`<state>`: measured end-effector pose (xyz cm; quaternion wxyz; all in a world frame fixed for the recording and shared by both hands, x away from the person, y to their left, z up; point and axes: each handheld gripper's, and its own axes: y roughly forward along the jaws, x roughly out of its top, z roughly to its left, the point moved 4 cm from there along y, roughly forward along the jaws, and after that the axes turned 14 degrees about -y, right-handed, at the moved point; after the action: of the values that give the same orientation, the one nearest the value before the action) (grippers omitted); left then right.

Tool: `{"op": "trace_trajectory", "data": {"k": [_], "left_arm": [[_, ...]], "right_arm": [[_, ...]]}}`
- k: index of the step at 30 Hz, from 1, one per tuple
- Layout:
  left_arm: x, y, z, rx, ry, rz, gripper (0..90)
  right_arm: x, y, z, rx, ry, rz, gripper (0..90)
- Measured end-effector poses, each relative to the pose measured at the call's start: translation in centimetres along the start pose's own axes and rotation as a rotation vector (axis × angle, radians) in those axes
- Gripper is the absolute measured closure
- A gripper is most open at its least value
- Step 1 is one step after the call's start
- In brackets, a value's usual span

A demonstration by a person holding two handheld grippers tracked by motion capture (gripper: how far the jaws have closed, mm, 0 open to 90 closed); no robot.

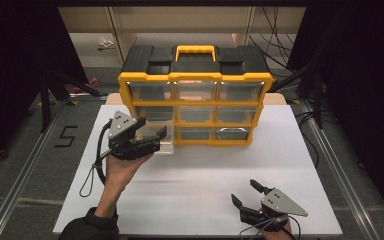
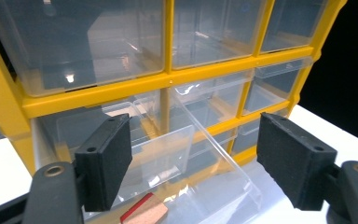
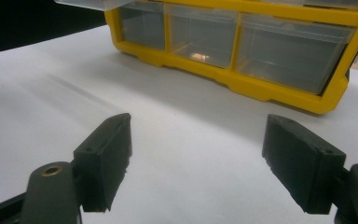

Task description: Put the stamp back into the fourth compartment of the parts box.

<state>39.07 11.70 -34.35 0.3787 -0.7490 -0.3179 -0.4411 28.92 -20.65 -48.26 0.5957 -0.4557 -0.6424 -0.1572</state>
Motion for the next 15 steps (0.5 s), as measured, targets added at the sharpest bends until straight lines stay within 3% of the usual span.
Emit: {"op": "trace_trajectory", "data": {"k": [7, 15], "left_arm": [[-0.1, -0.3, -0.5, -0.034, -0.007, 0.007, 21.1], [-0.4, -0.8, -1.2, -0.059, 0.014, 0.009, 17.5]], "right_arm": [[0.0, 0.0, 0.0, 0.0, 0.001, 0.0, 24.8], [-0.1, 0.0, -0.1, -0.002, 0.004, 0.003, 24.8]]}}
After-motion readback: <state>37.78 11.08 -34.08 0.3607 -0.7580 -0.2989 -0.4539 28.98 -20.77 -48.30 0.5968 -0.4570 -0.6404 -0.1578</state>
